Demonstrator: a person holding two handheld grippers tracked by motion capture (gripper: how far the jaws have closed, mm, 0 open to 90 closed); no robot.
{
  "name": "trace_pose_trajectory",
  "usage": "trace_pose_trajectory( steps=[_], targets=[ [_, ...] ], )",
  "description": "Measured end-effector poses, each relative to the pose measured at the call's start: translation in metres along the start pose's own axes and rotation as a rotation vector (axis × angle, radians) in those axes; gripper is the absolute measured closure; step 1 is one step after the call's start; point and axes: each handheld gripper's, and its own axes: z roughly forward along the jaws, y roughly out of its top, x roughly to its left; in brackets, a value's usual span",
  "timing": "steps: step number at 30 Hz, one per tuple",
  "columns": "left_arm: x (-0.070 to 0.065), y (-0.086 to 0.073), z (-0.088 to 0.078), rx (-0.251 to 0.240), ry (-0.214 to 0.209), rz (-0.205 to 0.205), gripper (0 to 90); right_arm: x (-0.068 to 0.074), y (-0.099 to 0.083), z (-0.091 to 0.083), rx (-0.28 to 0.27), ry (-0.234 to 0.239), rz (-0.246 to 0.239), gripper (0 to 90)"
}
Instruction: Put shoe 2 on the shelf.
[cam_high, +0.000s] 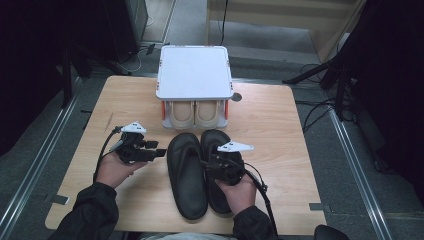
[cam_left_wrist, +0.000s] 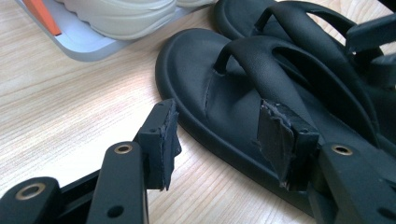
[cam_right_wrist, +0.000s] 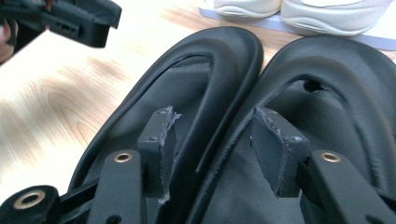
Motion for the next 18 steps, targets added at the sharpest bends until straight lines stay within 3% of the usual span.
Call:
trace_pose_trajectory(
  steps=[4,12,18],
  targets=[
    [0.0,0.002,0.0,-0.01,-0.002,0.001,48.0,0.005,-0.003,0.004,0.002,-0.028,-0.015,47.9],
    [-0.001,0.006,0.002,-0.017,-0.014,0.01,47.9,0.009,-0.009,0.016,0.003,-0.076,0.041,45.3],
    [0.002,0.01,0.002,-0.024,-0.011,0.008,47.9,0.009,-0.012,0.03,0.034,-0.082,0.077,49.1]
  ],
)
